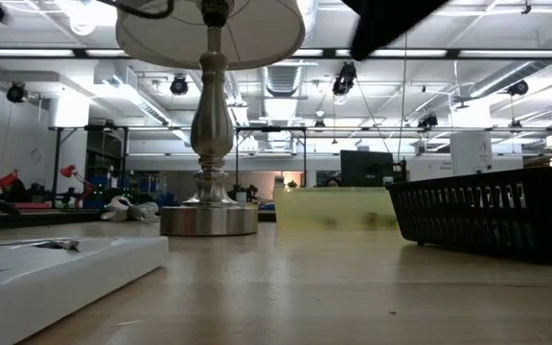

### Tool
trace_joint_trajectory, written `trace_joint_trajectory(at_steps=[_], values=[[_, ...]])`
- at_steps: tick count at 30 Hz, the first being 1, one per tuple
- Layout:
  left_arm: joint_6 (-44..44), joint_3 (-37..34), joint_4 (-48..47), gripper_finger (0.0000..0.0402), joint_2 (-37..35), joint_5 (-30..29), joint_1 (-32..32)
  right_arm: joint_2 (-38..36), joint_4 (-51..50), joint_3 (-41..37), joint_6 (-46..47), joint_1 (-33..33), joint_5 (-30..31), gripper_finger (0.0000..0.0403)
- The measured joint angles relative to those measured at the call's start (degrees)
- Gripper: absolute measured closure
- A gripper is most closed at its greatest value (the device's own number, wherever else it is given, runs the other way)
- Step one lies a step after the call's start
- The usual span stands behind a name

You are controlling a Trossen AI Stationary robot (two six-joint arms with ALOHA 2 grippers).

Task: Pick and place items into bin
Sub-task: Put the white box into the red bin

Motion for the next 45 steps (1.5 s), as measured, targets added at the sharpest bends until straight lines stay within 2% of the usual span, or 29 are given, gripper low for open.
trace_joint_trajectory(at_steps=[5, 13, 19, 25, 33, 37, 45], values=[[-0.9, 1.4, 0.0, 0.0173, 1.4, 3.4, 2.8, -2.2, -10.8, 0.0, 4.4, 0.0, 0.0, 0.028], [-2.8, 1.6, -0.2, 0.0173, 1.8, 1.3, 5.8, -4.3, -22.0, 0.0, 6.9, 0.0, -0.1, 0.0289], [-6.1, 3.7, -0.1, 0.0173, 7.2, -0.1, 7.7, -4.6, -28.5, 0.0, 3.8, 0.0, -0.1, 0.0287], [-8.8, 11.1, -0.6, 0.0173, 16.5, 5.8, 8.9, -4.6, -30.9, 0.0, -0.4, -0.1, 0.0, 0.0292], [-16.1, 21.2, -13.8, 0.0173, 23.4, 6.2, 9.1, -4.9, -31.4, 0.0, -0.6, -0.2, 0.0, 0.0303], [-19.1, 22.1, -18.6, 0.0173, 23.7, 6.4, 9.2, -4.9, -31.3, 0.0, -0.7, -0.2, 0.0, 0.0307], [-21.1, 20.9, -19.4, 0.0173, 24.1, 10.5, 9.2, -4.9, -31.2, 0.0, -1.0, -0.2, 0.0, 0.0303]])
